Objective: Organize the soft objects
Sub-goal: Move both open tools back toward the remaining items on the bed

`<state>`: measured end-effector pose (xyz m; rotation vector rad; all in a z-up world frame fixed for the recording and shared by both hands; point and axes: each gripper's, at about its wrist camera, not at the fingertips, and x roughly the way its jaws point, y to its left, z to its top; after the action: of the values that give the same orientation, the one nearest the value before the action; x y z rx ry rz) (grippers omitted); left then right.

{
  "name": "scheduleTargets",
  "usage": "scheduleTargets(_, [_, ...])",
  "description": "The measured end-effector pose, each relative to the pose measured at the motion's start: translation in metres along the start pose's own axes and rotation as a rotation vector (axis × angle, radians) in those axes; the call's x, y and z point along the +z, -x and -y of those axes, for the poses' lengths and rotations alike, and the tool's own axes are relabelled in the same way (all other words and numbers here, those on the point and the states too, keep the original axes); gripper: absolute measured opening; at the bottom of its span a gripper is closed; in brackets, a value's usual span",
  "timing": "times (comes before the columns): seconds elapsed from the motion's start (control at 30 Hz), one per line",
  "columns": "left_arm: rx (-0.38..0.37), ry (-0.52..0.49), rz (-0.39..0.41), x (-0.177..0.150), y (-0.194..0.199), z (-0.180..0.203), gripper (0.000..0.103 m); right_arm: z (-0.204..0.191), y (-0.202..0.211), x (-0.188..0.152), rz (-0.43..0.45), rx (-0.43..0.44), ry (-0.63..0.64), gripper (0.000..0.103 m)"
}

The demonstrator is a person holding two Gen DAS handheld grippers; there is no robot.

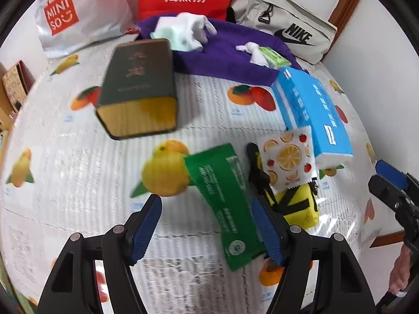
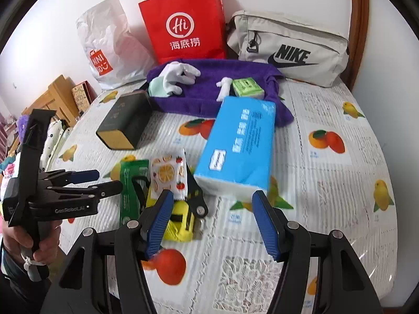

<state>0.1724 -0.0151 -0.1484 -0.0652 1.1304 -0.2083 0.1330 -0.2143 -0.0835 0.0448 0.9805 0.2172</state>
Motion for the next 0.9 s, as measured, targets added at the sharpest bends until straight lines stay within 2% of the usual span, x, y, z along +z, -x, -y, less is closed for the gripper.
scheduleTargets(0.27, [0.005,-0.002,-0.045,-0.003,-0.028,0.014,0.070,0.011,-0.002,-0.018,-0.017,-0.003,-0.025,0.062])
scheduleTargets(0.4, [0.090,-0.045,-0.021,-0.003,-0.035,0.022,0.070,0.015,-0.006,-0.025,-0.030,-0.001,-0.031,0.062])
scheduleTargets(0.6, [0.154,-0.093,-0.029,-0.009,-0.031,0.015,0.072,0.015,-0.011,-0.032,-0.048,0.005,-0.028,0.062])
scheduleTargets(0.73, [0.149,-0.080,-0.040,-0.013,-0.024,0.005,0.072,0.015,-0.015,-0.035,-0.056,0.018,-0.039,0.062])
scheduleTargets(0.9, [0.126,-0.130,-0.006,-0.009,-0.029,0.013,0.072,0.011,-0.020,-0.033,-0.064,0.026,-0.031,0.062])
